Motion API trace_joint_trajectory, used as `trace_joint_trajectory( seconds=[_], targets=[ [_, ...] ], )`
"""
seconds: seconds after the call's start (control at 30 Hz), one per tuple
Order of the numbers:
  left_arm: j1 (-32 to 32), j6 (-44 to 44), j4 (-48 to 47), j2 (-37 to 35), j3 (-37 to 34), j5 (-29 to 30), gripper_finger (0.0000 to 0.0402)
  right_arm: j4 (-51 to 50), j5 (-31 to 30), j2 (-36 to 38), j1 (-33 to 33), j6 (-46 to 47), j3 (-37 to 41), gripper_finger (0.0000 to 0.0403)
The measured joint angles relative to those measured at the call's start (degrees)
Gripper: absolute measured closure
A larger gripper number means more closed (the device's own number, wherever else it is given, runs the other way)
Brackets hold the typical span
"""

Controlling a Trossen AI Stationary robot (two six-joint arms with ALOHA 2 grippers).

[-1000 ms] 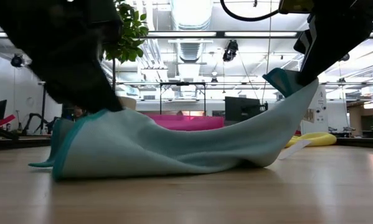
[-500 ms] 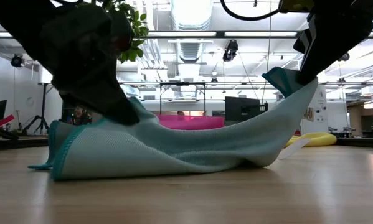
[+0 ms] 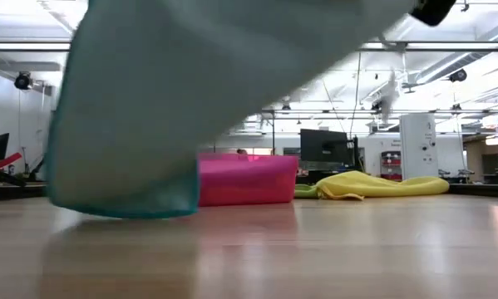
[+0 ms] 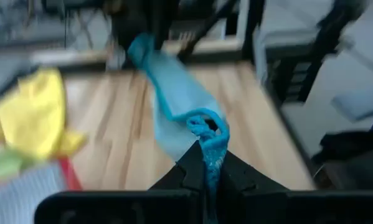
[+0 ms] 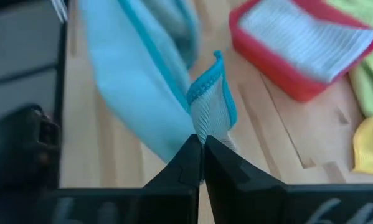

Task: Fold microfiber towels
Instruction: Fold the blue microfiber cloth

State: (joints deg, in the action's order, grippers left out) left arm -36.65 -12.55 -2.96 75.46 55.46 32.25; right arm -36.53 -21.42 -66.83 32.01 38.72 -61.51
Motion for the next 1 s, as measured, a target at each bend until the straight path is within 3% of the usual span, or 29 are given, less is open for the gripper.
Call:
trace_joint_trajectory(
  seconds=[0.13,0.3,0.6,1.0],
  targets=[
    [-0.87,4.1,3.08,-4.17,-0.45,1.28,0.0401,0.74,-4.31,3.84,0.02,2.29,-0.11,0.0394],
    [-0.87,3.85,1.86,-4.09,-2.54,1.32,0.0401,0.78,-7.74,5.19,0.37,3.51,0.44,0.0394],
    [-0.98,-5.89,1.45,0.53,-6.4,1.16,0.0401,0.79,-12.69,0.03,0.5,2.97,1.15,0.0394],
    [-0.96,-6.25,1.69,-1.04,-6.15,4.75,0.0401,0.91,-12.76,0.87,1.59,0.21,-0.54,0.0394]
  ],
)
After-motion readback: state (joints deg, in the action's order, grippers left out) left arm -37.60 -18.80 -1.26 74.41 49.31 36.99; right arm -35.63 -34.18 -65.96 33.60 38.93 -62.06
